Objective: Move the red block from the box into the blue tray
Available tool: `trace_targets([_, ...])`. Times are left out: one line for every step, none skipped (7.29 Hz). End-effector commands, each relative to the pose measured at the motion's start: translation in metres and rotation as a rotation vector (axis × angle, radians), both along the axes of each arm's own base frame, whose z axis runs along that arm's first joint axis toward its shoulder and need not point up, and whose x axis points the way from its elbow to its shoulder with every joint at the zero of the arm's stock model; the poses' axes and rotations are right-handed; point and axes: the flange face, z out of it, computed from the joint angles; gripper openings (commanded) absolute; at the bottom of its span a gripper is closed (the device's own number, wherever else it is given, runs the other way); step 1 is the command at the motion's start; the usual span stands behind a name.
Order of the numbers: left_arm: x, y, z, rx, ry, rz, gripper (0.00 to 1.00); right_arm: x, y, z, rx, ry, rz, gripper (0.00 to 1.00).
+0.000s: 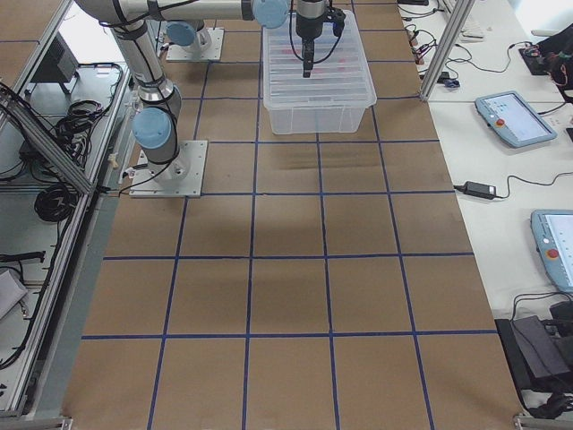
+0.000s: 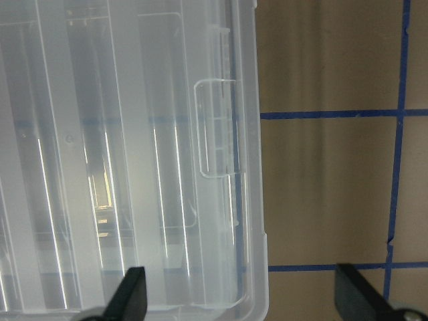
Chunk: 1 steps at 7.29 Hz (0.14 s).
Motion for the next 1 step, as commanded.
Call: trace_targets([-0.001, 0.0004, 0.001, -0.002, 0.004, -0.001, 1.0, -0.0023, 0.001, -0.0042, 0.011, 0.007, 0.007, 1.0])
